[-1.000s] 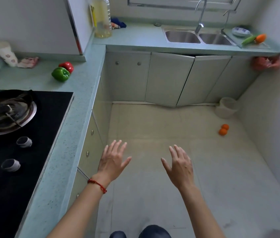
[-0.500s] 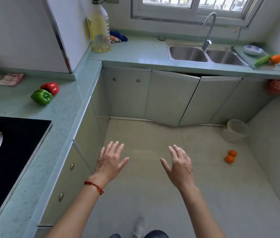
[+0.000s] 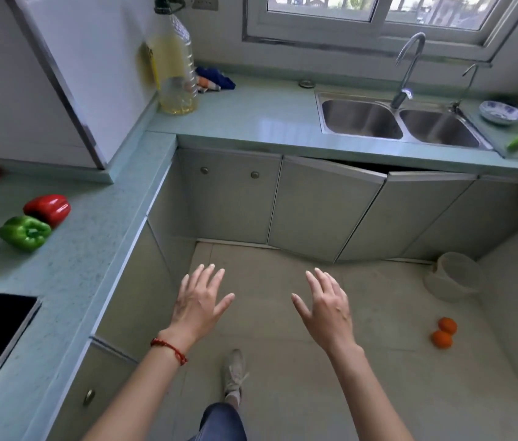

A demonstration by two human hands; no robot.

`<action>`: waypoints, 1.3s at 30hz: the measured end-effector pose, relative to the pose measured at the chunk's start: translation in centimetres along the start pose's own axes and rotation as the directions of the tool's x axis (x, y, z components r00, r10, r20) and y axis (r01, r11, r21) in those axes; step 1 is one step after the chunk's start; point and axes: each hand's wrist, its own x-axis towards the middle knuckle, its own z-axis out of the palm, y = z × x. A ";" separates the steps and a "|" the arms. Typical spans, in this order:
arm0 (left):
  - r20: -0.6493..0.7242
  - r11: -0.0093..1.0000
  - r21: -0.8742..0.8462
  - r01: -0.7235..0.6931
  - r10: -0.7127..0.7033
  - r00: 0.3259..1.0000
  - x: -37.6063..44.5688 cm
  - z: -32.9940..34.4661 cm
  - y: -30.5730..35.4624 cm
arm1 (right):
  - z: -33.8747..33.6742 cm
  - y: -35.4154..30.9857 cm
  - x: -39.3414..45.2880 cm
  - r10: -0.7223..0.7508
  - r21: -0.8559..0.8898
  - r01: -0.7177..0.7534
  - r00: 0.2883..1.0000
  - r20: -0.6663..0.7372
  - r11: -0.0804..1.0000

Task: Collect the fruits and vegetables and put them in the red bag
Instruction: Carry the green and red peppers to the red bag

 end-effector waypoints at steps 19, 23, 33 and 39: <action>-0.007 0.989 -0.034 0.146 -0.146 0.989 22.0 -3.2 -6.4 | 2.7 -5.0 26.5 -0.098 0.017 0.097 0.990 0.098 0.995; -0.065 0.964 -0.111 0.240 -0.248 0.967 24.1 -3.3 -7.1 | 3.6 -6.3 31.4 -0.195 0.030 0.193 0.973 0.121 0.981; -0.166 0.826 -0.195 0.529 -0.560 0.812 28.3 -4.3 -8.4 | 5.6 -10.8 43.2 -0.551 0.166 0.525 0.803 0.229 0.835; -0.175 0.651 -0.221 0.726 -0.759 0.627 26.8 -4.5 -8.7 | 7.3 -15.5 45.6 -0.742 0.277 0.690 0.599 0.301 0.669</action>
